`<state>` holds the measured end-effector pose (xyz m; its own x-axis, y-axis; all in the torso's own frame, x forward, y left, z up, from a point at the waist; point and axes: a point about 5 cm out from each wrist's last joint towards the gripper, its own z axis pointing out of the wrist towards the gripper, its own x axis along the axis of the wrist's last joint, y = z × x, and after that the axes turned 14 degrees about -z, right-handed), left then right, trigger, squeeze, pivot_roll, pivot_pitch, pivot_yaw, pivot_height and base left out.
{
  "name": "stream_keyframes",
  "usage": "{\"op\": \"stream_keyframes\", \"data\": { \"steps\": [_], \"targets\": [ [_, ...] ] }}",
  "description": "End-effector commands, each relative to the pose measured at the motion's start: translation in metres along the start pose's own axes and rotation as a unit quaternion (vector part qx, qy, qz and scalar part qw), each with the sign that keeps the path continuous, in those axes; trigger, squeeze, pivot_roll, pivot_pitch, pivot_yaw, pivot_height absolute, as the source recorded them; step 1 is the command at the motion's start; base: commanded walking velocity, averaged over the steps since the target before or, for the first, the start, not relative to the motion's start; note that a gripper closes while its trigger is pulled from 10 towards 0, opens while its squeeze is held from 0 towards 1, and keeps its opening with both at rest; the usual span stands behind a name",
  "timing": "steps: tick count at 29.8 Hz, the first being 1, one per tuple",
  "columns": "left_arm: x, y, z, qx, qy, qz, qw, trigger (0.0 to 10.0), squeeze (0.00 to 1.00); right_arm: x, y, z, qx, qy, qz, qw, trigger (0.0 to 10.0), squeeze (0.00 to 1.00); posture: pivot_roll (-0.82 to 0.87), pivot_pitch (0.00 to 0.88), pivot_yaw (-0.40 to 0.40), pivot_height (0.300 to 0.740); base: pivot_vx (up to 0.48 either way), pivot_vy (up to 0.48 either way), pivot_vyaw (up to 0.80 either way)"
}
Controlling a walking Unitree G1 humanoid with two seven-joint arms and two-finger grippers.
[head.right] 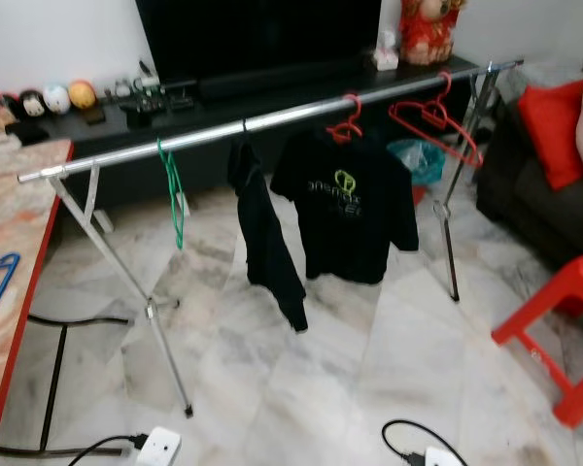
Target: Hang hanger
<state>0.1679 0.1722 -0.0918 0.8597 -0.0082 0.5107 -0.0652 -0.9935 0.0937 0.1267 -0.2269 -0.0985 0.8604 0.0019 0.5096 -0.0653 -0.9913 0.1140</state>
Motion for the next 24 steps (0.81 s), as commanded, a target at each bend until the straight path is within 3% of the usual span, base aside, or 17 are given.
{"op": "stream_keyframes", "data": {
  "steps": [1, 17, 24],
  "targets": [
    [-0.0052, -0.0097, -0.0026, 0.013, -0.009, 0.007, 1.0, 10.0, 0.0, 0.0015, -0.0099, 0.0011, 0.011, 0.002, 0.005, 1.0, 10.0, 0.0, 0.0, 0.0, 0.02, 0.74, 0.428, 0.0, 0.0],
    [-0.0049, -0.0095, -0.0025, 0.011, -0.01, 0.011, 1.0, 10.0, 0.0, 0.0028, -0.0077, 0.001, 0.009, 0.006, -0.014, 1.0, 10.0, 0.0, 0.0, 0.0, 0.021, 0.74, 0.424, 0.0, 0.0],
    [-0.0045, -0.0093, -0.0024, 0.01, -0.01, 0.012, 1.0, 10.0, 0.0, 0.0054, -0.0148, 0.0019, 0.014, 0.011, -0.012, 1.0, 10.0, 0.0, 0.0, 0.0, 0.021, 0.74, 0.228, 0.0, 0.73]
  ]
}}
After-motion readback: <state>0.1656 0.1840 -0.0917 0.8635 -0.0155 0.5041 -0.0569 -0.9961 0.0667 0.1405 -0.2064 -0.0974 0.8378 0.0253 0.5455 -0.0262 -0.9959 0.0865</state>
